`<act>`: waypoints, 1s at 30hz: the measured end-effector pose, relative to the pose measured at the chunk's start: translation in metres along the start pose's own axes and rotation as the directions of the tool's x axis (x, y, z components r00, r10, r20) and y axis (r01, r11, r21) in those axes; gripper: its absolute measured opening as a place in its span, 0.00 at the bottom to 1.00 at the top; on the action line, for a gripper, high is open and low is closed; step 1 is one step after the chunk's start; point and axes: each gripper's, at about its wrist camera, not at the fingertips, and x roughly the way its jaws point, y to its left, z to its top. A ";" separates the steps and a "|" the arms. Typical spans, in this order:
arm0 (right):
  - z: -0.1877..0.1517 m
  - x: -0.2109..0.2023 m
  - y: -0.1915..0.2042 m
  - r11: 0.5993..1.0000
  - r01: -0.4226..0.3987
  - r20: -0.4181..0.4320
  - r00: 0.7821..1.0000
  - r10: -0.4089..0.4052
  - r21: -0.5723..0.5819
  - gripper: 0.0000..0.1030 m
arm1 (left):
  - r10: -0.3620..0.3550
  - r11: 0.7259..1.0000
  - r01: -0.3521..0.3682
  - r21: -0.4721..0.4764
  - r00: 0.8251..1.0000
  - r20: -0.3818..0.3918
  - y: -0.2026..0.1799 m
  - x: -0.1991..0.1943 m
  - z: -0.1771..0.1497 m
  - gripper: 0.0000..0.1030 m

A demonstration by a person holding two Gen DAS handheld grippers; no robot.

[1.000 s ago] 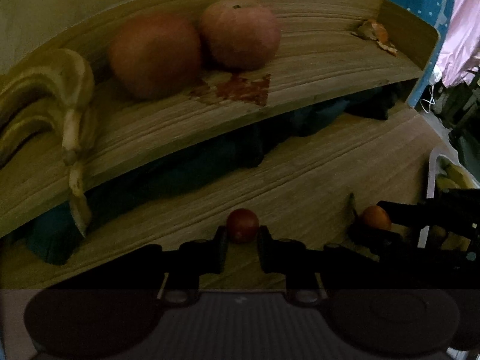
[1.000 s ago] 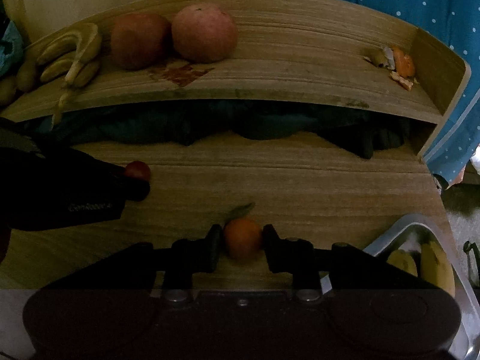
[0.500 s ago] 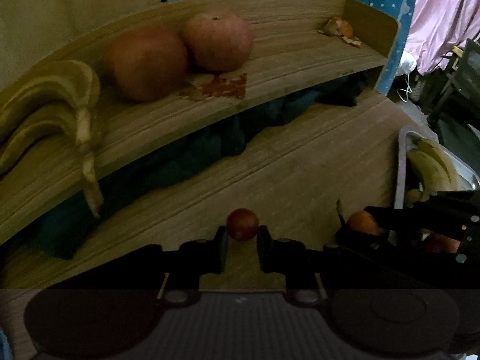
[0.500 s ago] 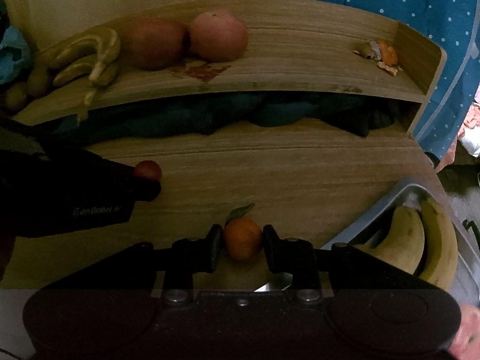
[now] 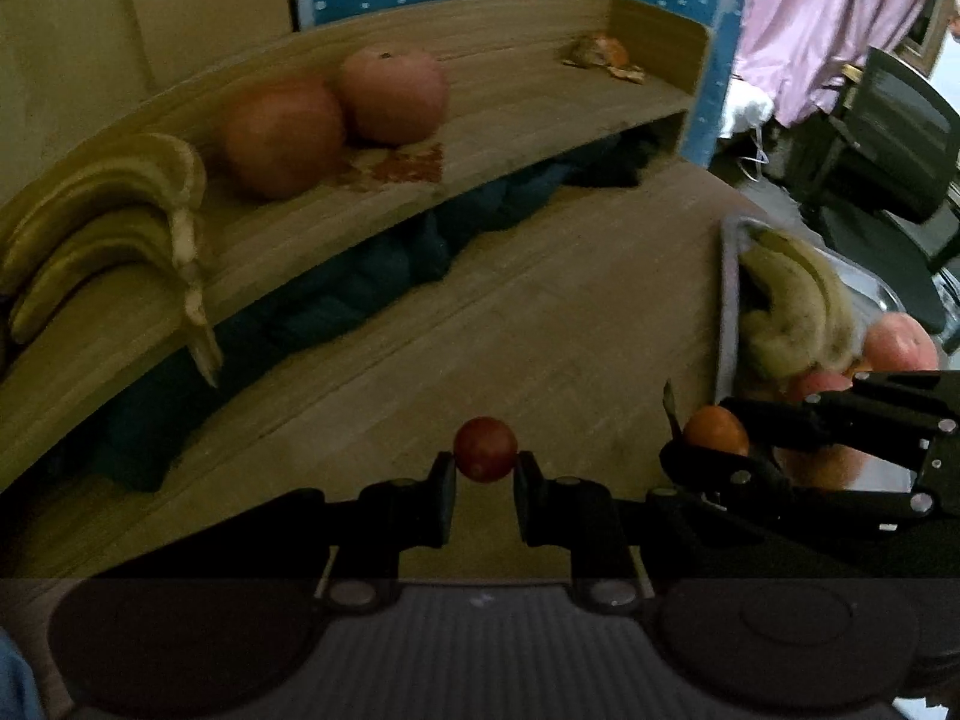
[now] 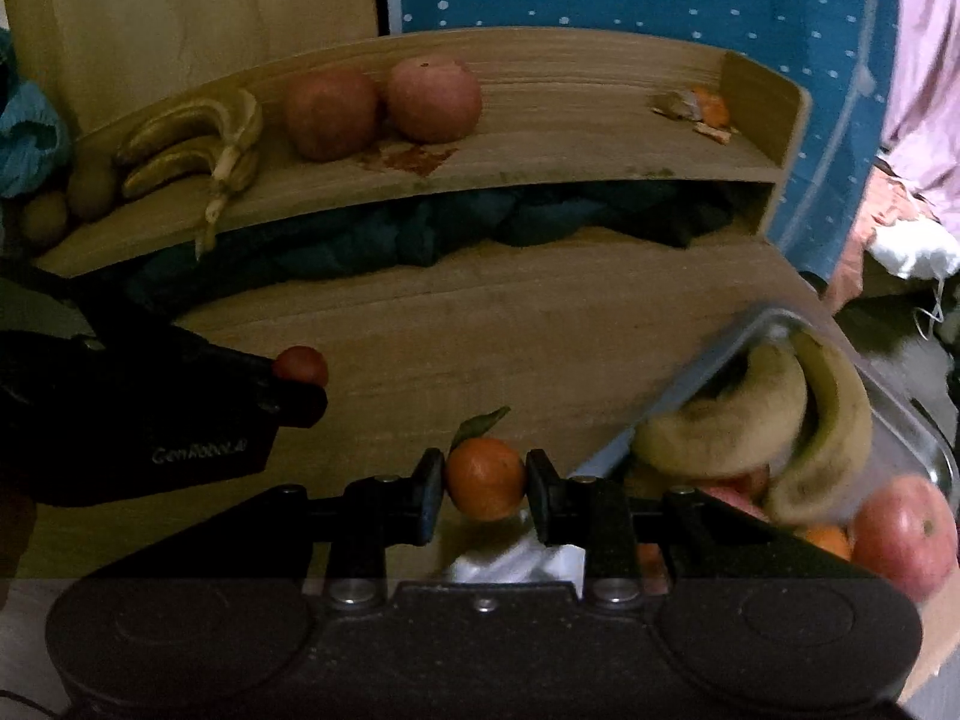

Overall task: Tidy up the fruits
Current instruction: 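Carry tomato in left tool and tangerine in right tool over tray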

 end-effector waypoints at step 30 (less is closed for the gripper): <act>-0.077 -0.093 -0.086 0.948 0.238 0.001 0.970 -0.244 0.212 0.30 | -0.224 0.955 0.212 0.210 0.974 0.039 -0.124 -0.033 -0.006 0.22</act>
